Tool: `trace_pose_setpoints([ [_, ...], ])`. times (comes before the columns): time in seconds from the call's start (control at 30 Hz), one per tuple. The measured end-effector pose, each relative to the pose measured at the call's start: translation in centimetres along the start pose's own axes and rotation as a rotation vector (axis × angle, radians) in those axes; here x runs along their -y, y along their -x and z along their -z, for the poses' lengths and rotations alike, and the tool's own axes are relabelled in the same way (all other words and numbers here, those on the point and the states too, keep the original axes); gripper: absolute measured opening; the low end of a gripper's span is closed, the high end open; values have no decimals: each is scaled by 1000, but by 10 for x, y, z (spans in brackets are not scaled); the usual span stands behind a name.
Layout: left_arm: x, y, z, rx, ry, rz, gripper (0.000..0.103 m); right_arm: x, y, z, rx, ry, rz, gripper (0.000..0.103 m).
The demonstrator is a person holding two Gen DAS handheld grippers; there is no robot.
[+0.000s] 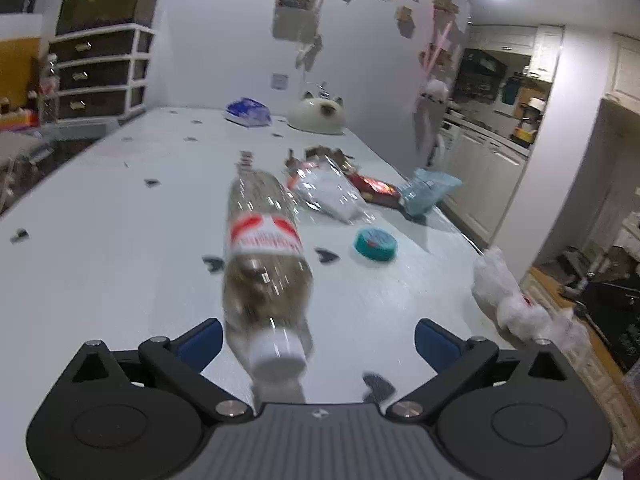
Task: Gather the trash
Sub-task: 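Grasp the clear water bottle with left tool while right tool grasps white plastic bags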
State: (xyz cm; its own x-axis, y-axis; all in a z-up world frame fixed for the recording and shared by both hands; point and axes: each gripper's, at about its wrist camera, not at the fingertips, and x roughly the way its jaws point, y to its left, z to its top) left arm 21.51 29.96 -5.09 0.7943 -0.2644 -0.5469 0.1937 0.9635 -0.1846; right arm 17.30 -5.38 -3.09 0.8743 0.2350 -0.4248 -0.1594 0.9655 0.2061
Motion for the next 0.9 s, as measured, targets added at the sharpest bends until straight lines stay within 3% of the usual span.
trace_pose_setpoints([
  [0.1, 3, -5, -19, -4, -3, -71, 98, 16, -10, -9, 1, -108, -4, 89],
  [0.17, 5, -13, -33, -3, -15, -117, 97, 23, -20, -9, -17, -168, -11, 81],
  [0.27, 5, -30, -49, -29, 2, -137, 94, 24, -39, -3, -69, -226, -48, 76],
  [0.4, 7, -55, -63, -95, 1, -186, 93, 12, -60, 11, -142, -213, -91, 73],
  [0.6, 7, -85, -66, -189, -17, -256, 86, 2, -84, 23, -231, -202, -108, 61],
  [0.77, 4, -95, -64, -203, -2, -279, 81, -4, -90, 24, -232, -147, -110, 60],
  [0.9, 1, -99, -63, -202, 32, -298, 67, -5, -89, 24, -234, -117, -107, 57],
])
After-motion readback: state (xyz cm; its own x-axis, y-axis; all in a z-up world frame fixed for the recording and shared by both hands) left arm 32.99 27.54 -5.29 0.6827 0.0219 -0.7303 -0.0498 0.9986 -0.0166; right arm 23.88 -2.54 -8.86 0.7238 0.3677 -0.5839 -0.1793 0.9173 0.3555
